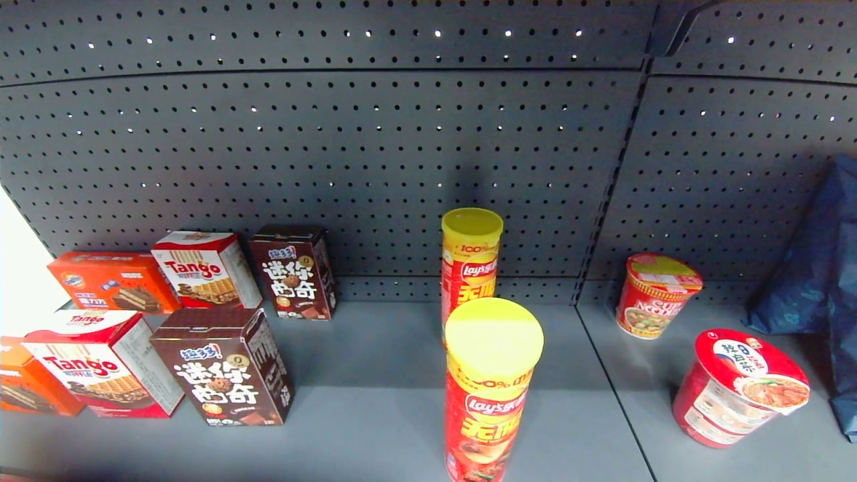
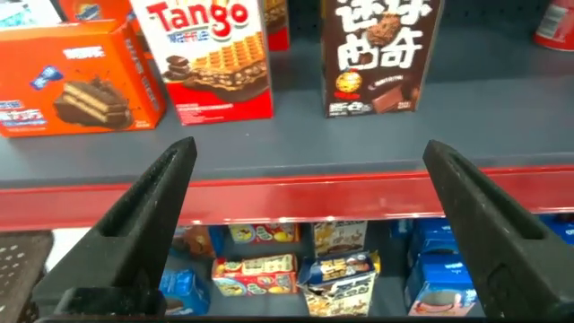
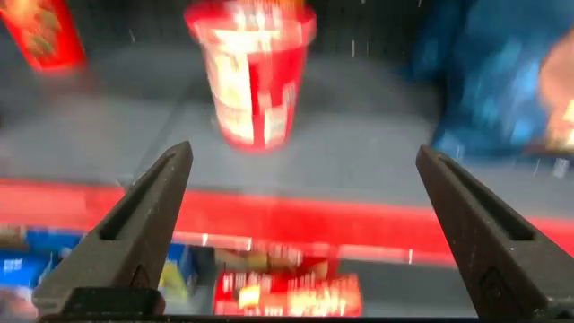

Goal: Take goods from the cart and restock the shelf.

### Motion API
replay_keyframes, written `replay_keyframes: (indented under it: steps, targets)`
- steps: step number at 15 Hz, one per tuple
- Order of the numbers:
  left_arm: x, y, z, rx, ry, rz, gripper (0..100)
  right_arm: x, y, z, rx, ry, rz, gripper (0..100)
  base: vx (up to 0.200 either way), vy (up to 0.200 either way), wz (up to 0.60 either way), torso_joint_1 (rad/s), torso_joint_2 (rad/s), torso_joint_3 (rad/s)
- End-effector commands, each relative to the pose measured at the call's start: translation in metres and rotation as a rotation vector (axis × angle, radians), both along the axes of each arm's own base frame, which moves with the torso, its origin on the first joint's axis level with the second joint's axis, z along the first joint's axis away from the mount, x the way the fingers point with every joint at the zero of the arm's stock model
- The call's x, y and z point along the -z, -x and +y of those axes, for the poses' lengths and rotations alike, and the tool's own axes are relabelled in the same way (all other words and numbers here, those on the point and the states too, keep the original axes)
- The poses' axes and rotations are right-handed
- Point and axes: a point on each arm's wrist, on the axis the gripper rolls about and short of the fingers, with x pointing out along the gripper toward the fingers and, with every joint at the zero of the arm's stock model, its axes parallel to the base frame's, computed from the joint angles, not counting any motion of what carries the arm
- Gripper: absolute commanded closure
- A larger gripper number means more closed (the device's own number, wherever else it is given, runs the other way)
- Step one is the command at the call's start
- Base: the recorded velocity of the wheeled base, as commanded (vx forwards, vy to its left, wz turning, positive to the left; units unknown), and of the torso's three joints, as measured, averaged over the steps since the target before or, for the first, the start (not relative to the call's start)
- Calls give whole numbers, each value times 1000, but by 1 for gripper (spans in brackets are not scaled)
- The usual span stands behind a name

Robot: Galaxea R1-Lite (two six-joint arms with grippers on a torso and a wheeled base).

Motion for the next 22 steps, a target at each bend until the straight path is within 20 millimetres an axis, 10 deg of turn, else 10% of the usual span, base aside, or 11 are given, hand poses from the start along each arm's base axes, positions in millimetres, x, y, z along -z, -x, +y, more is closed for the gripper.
replay_keyframes:
  steps: [1, 22]
  targets:
    - [2, -1, 0, -1, -1, 8, 0, 1, 0, 0, 5, -15, 13, 0, 0, 0, 0, 0, 0, 0]
    - [1, -1, 1, -26, 64, 7, 0, 2, 0, 0, 17, -24, 15, 0, 0, 0, 0, 0, 0, 0]
